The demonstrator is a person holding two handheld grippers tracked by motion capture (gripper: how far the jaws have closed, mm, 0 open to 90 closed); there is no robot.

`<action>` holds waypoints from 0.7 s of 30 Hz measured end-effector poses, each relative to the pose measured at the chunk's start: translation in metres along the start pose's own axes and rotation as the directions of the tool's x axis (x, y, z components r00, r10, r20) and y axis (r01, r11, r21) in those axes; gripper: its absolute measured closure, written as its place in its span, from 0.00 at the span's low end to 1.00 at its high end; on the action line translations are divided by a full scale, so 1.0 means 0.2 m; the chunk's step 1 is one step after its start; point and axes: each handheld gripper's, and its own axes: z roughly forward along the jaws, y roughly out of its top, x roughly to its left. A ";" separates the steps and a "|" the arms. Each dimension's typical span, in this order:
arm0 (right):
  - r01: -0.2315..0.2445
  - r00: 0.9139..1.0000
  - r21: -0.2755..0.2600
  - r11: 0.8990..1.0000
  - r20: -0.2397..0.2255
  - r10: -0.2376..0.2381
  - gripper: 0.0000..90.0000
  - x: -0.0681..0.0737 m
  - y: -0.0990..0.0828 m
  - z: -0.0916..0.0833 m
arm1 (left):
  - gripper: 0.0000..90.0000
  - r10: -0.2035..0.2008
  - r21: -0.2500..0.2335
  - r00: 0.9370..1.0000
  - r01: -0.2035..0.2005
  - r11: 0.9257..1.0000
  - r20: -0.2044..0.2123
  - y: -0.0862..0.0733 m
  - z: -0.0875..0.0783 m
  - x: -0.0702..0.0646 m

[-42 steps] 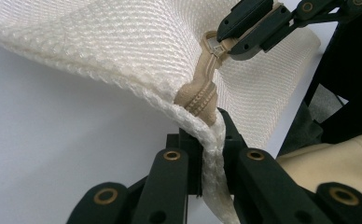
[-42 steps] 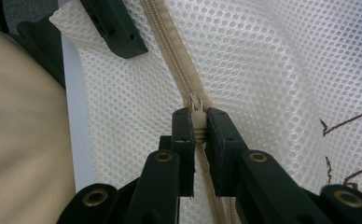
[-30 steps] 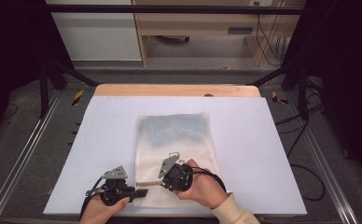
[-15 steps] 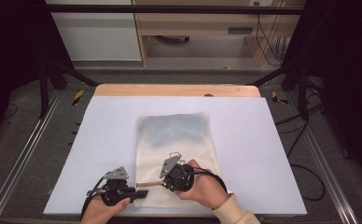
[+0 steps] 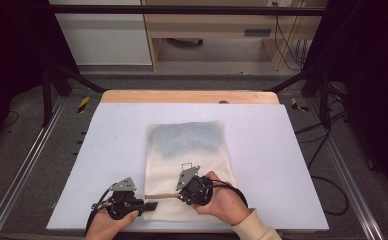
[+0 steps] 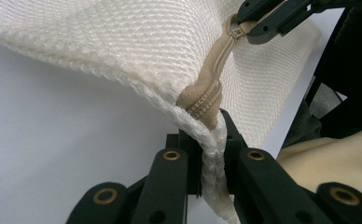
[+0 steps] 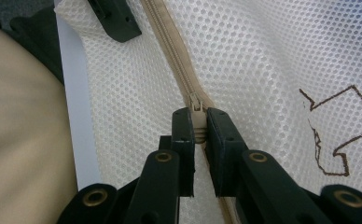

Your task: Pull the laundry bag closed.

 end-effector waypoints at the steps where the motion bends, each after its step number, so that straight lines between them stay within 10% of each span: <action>1: -0.001 1.000 -0.003 1.000 -0.003 0.001 0.91 0.00 0.00 0.00 | 0.94 0.001 0.000 1.000 -0.001 1.000 0.000 0.00 0.00 0.00; 21: -0.017 1.000 -0.020 1.000 -0.002 0.017 0.91 -0.01 -0.03 -0.02 | 0.94 0.005 -0.004 1.000 -0.005 1.000 -0.003 0.00 -0.01 0.00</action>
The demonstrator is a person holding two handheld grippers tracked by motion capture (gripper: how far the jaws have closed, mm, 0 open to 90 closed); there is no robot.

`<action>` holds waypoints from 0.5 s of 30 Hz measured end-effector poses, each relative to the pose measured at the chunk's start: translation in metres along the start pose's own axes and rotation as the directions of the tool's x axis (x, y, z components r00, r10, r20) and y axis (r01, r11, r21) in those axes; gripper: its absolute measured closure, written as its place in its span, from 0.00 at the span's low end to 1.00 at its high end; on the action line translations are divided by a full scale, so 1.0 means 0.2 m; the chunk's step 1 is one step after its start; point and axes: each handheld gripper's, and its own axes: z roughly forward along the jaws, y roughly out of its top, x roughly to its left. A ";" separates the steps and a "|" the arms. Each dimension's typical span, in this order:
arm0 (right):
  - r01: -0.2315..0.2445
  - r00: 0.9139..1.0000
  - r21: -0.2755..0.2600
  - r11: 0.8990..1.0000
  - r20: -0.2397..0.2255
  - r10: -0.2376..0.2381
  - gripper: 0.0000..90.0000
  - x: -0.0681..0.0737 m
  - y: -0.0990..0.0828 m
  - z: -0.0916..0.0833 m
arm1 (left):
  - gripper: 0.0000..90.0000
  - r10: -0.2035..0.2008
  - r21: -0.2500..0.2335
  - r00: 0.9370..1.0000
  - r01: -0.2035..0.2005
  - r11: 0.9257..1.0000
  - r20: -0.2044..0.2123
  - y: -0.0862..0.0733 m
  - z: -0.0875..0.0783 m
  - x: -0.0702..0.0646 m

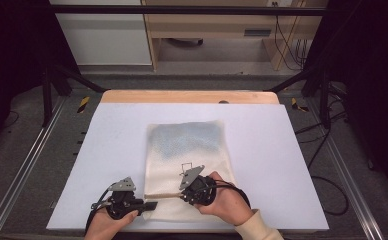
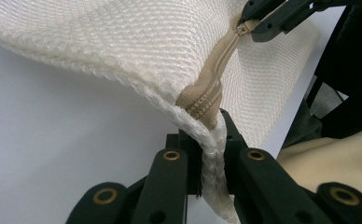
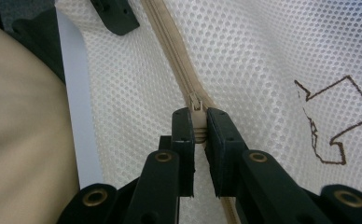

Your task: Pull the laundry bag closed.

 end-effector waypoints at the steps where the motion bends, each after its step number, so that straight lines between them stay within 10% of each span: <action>1: -0.001 1.000 0.003 1.000 0.005 0.001 0.91 0.00 0.00 0.00 | 0.94 -0.001 -0.001 1.000 0.001 1.000 -0.001 0.00 0.00 0.00; 15: -0.020 1.000 0.004 1.000 0.014 0.020 0.91 -0.01 -0.04 -0.02 | 0.94 0.003 0.000 1.000 -0.003 1.000 -0.008 0.00 -0.01 0.01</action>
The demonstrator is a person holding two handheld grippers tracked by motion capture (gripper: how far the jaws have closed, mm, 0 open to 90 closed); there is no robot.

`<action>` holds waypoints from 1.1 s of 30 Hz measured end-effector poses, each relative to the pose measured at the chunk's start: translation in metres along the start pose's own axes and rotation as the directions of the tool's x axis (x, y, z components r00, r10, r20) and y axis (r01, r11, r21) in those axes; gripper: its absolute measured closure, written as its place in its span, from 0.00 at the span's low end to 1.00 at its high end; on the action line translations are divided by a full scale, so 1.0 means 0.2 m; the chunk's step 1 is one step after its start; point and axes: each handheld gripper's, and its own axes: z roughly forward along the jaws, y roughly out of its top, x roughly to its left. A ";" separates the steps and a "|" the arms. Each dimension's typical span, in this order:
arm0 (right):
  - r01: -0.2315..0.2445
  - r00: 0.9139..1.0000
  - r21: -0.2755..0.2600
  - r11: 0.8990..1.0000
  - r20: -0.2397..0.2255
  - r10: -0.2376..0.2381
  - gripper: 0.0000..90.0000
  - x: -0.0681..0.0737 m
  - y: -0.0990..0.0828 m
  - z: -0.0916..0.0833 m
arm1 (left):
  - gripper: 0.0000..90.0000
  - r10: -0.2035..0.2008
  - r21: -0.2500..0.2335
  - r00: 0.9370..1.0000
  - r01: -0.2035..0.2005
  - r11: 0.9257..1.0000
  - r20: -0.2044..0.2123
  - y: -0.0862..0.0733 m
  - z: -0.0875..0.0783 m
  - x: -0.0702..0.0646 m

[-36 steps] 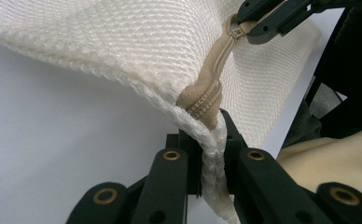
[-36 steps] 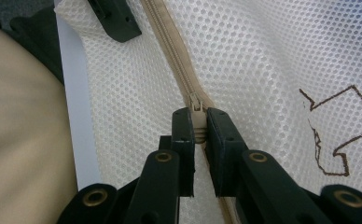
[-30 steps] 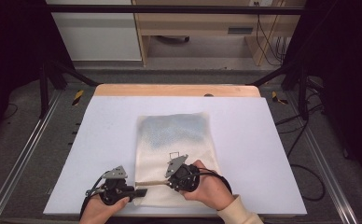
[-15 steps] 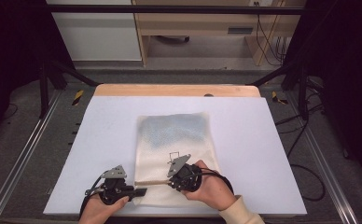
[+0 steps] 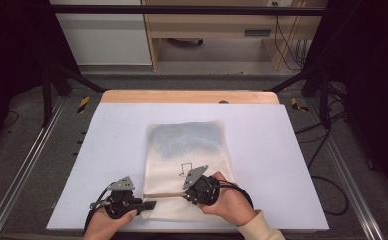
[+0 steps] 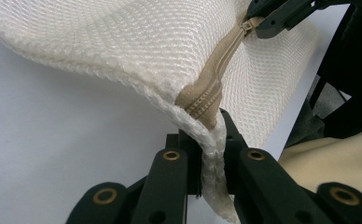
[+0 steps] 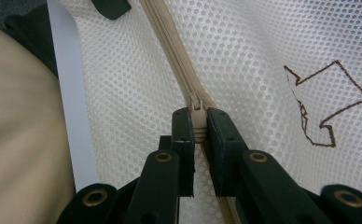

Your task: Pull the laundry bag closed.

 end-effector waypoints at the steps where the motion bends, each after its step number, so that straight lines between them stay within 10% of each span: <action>1: 0.000 1.000 0.000 1.000 0.000 0.000 0.91 0.00 0.00 0.00 | 0.94 0.001 0.000 1.000 -0.001 1.000 0.000 0.00 0.00 0.00; 33: -0.035 0.999 -0.004 0.999 0.030 0.035 0.91 -0.03 -0.08 -0.04 | 0.94 -0.010 -0.004 1.000 0.010 1.000 -0.002 0.00 -0.01 0.01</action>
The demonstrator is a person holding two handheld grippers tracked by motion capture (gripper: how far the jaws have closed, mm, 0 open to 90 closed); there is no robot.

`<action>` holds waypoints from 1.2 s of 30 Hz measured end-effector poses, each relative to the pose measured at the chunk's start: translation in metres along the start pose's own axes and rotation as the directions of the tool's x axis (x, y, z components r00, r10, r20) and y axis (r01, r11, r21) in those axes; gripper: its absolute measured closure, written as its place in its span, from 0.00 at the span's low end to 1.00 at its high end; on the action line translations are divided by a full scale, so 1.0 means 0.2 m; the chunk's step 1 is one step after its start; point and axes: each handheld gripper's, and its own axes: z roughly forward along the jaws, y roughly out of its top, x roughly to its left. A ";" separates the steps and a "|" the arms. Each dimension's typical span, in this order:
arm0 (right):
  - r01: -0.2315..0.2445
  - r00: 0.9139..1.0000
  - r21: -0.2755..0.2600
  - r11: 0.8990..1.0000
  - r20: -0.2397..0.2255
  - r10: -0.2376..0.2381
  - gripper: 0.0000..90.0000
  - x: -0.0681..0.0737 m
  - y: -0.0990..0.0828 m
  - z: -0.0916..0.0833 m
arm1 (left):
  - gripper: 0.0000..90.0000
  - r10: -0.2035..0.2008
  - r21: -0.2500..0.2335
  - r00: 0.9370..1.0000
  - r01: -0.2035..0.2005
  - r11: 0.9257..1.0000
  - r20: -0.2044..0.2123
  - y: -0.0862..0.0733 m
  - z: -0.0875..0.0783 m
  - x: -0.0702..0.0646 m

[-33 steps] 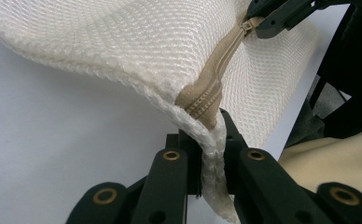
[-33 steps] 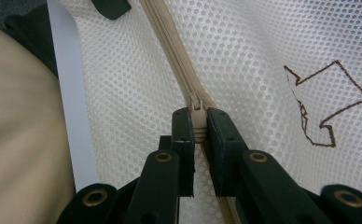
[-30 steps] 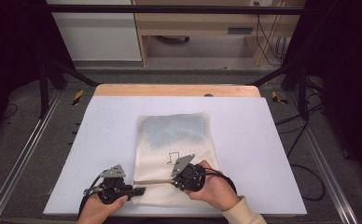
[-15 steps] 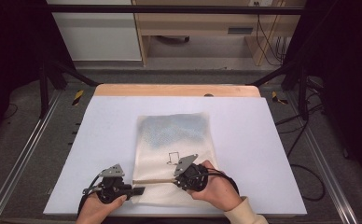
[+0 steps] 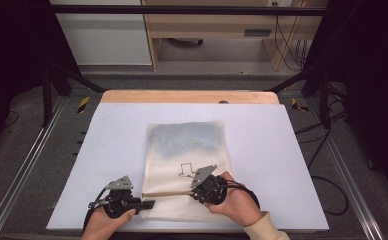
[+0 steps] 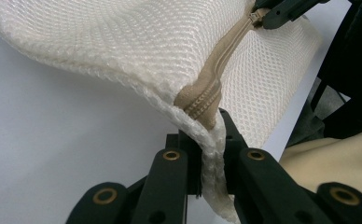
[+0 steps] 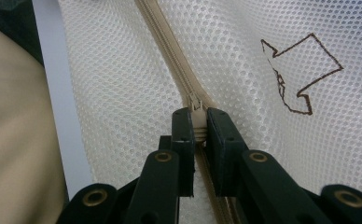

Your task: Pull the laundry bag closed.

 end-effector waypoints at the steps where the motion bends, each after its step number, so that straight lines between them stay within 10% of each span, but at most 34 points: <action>1: -0.005 1.000 0.000 1.000 0.001 0.005 0.91 0.00 0.00 0.00 | 0.94 0.000 -0.001 1.000 0.000 1.000 0.000 0.00 0.00 0.00; 36: -0.028 0.999 -0.006 1.000 0.032 0.029 0.91 -0.02 -0.07 -0.05 | 0.93 0.004 0.008 1.000 -0.004 1.000 -0.001 0.00 0.00 0.00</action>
